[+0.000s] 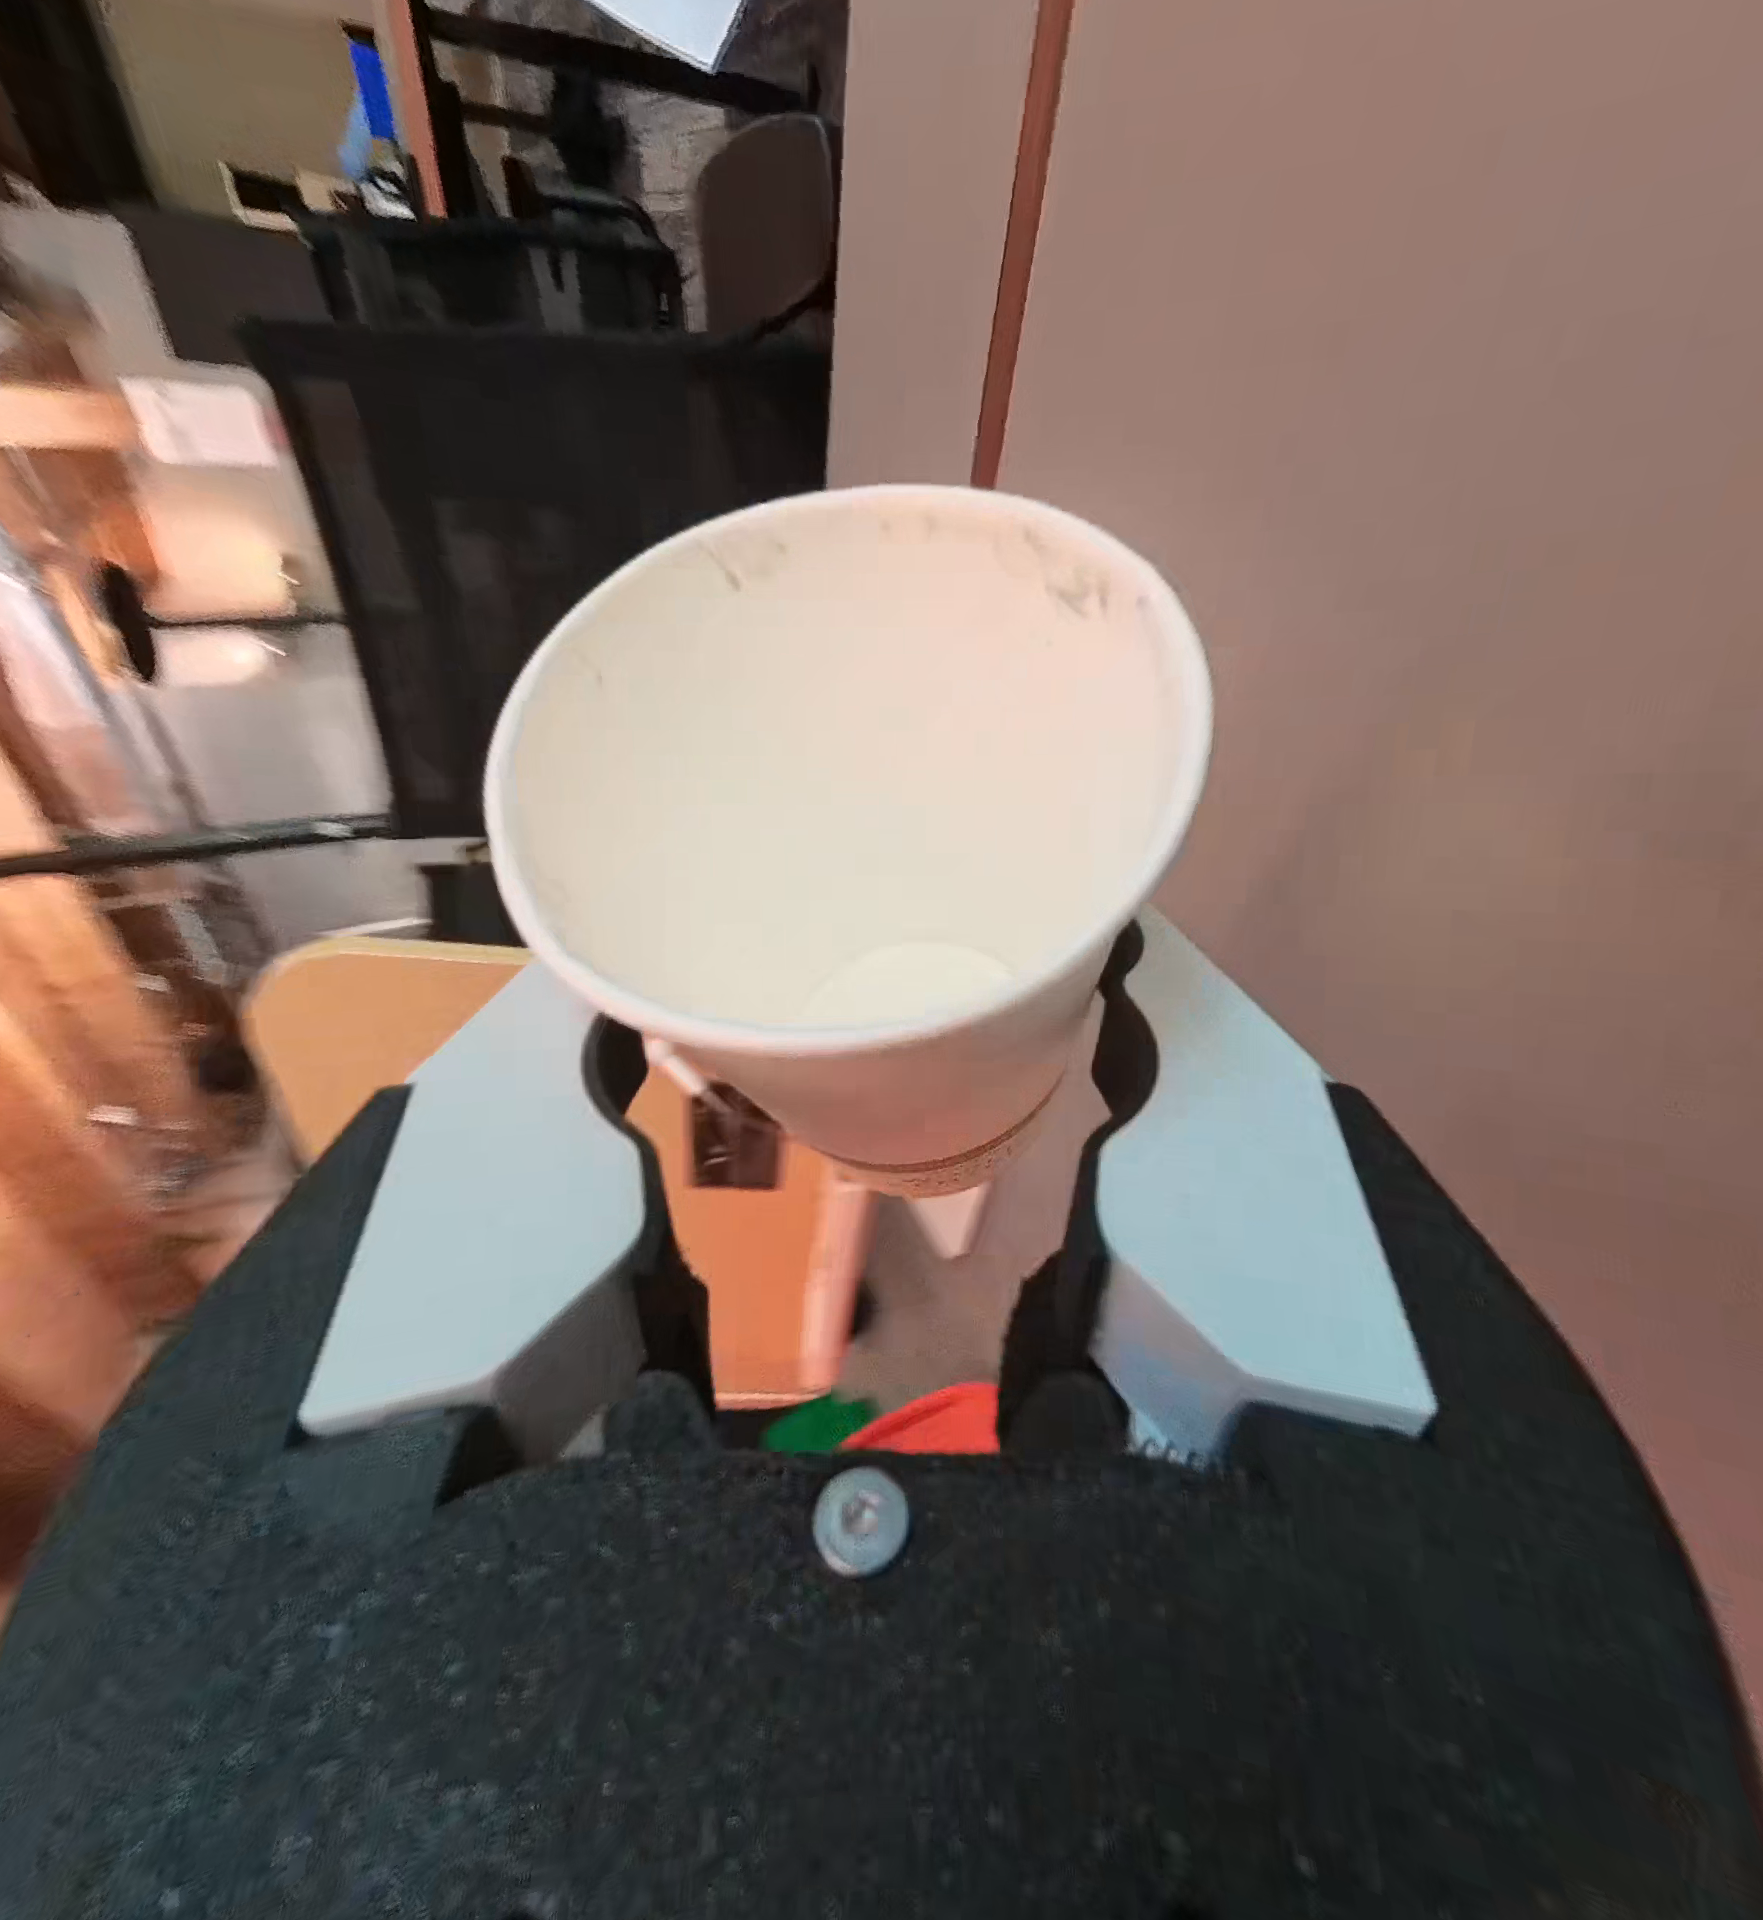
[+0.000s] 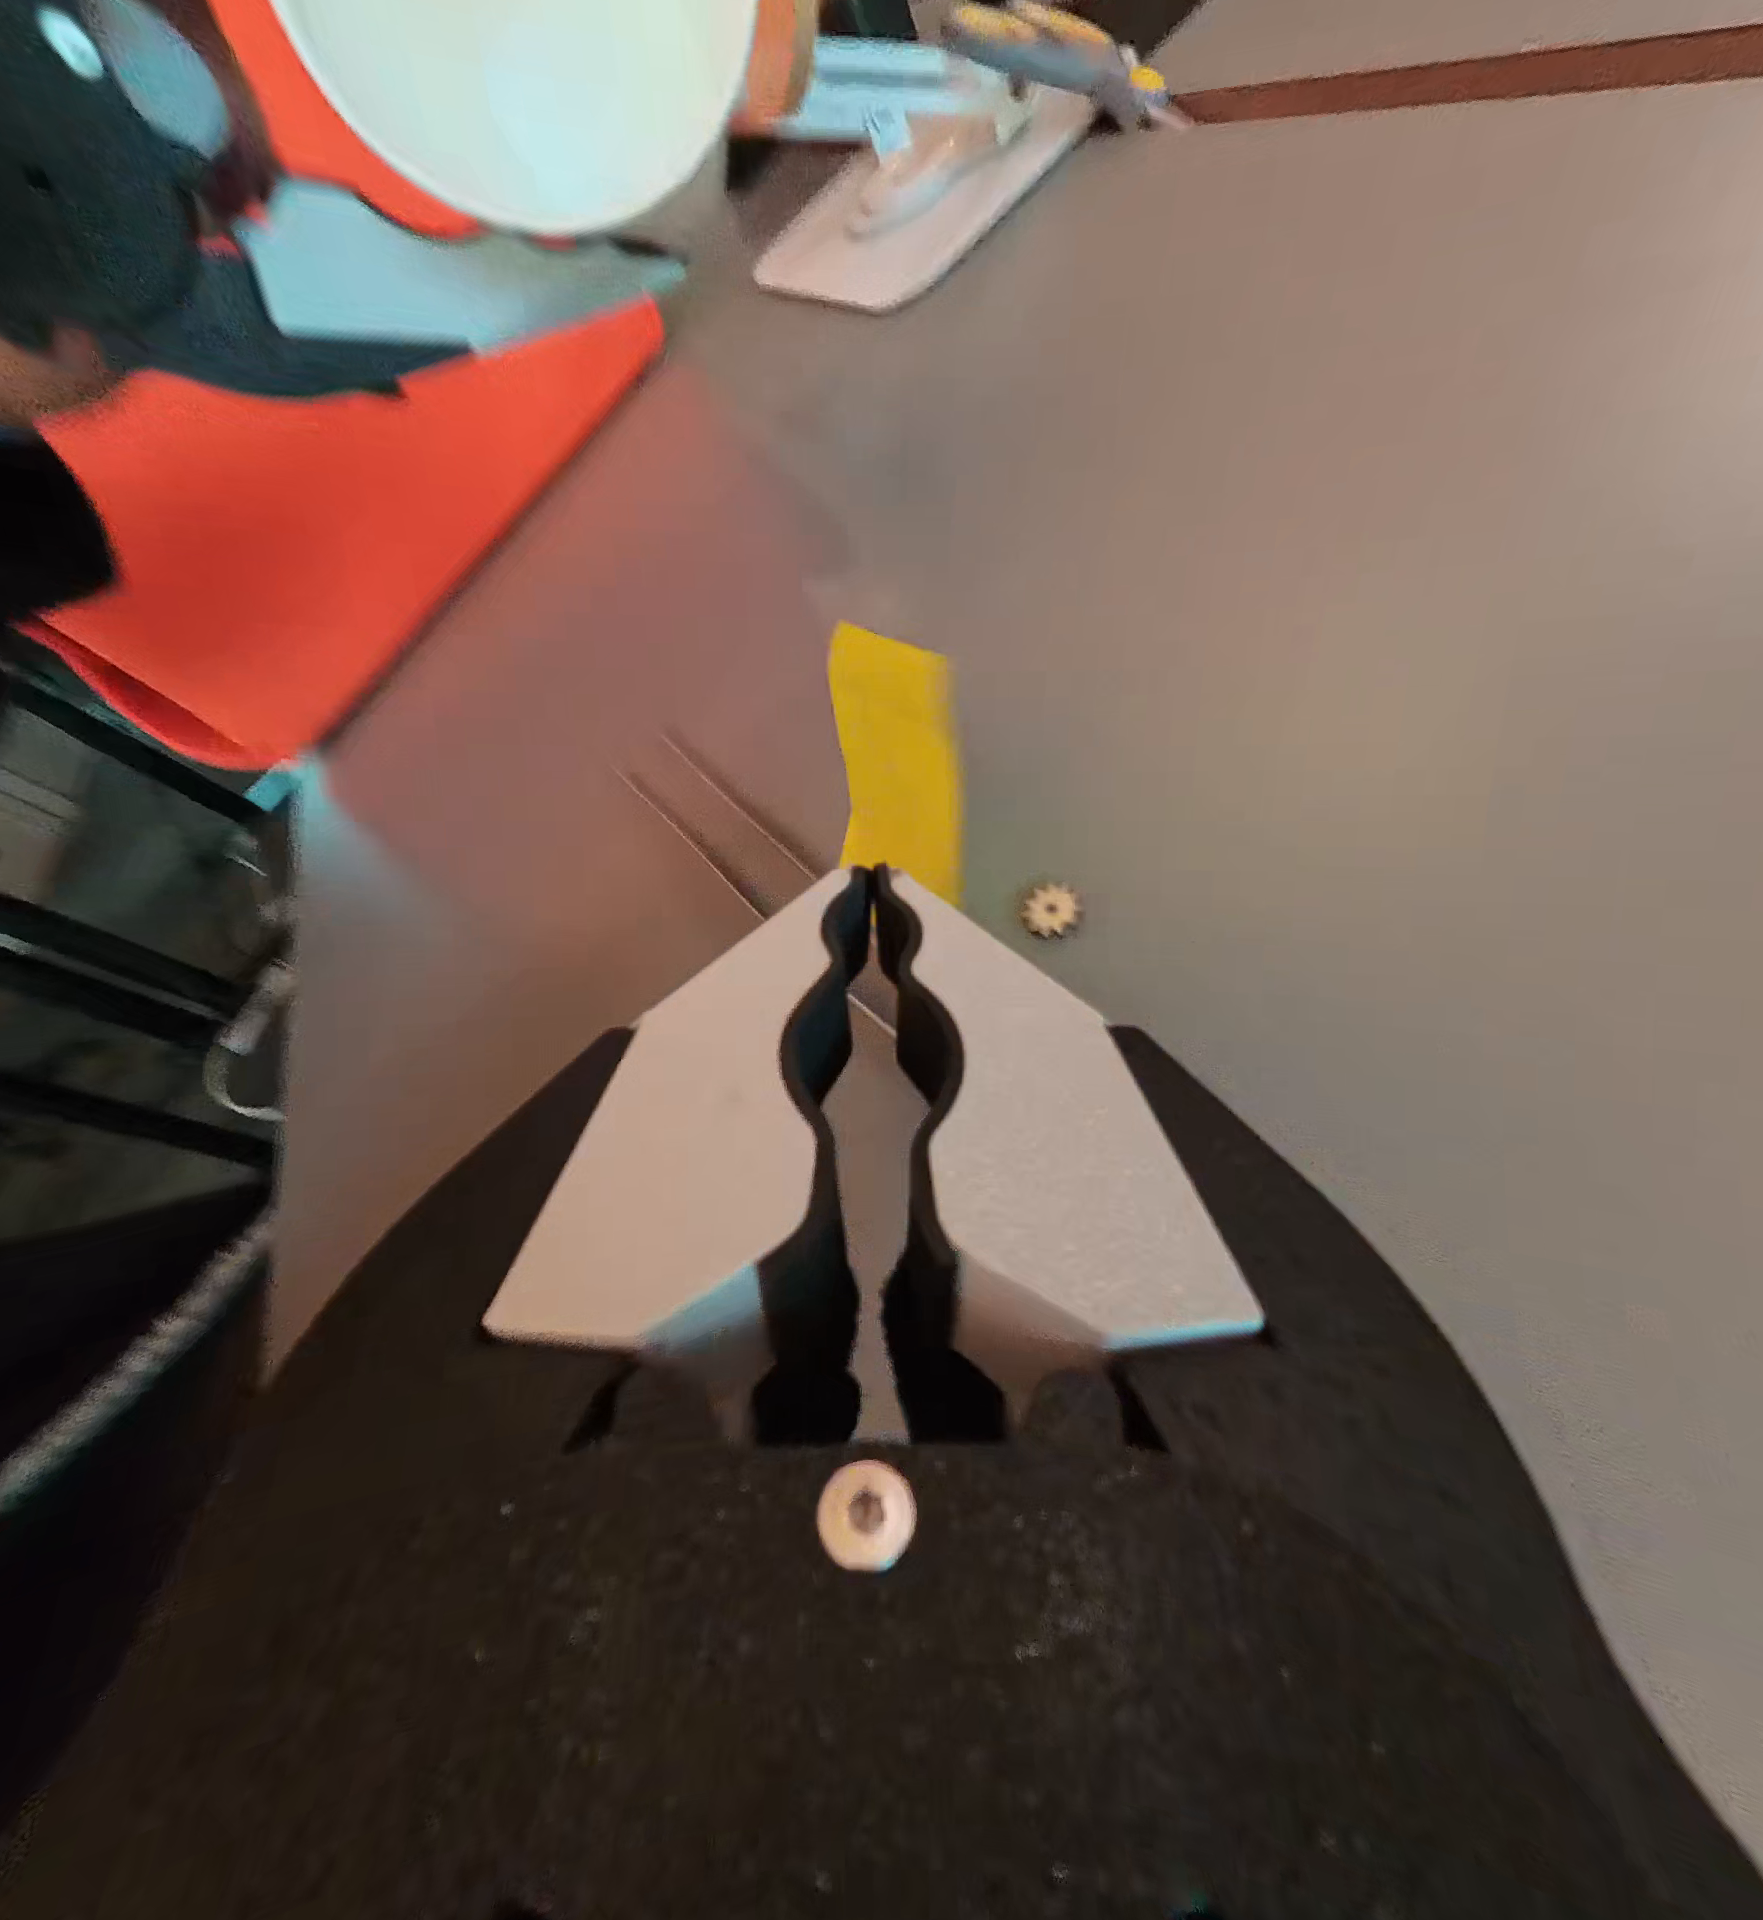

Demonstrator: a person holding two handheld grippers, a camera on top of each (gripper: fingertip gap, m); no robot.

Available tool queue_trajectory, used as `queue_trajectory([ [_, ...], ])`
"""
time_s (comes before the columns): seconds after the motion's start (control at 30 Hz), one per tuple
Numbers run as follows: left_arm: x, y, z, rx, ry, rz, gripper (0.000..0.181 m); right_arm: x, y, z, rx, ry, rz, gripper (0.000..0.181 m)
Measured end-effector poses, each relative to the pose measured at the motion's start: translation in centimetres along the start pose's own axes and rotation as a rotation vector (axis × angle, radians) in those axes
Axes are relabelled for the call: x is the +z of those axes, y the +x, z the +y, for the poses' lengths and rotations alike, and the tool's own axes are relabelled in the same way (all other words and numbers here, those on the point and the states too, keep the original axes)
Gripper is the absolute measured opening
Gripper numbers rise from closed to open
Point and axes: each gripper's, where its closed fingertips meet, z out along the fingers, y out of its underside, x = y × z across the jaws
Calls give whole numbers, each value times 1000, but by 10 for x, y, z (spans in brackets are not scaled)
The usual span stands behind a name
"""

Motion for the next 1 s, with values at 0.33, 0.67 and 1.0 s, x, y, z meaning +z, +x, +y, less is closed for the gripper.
queue_trajectory([
  [0.33,4,5,-21,-590,82,310,89,51,34,-29,-7,-153,87,11],
  [0.67,-30,51,-33,-662,210,444,89,52,28,-5,111,-317,-135,0],
  [1.0,-26,41,-8,-822,220,458,89,91,34,-19,-63,-391,-73,21],
])
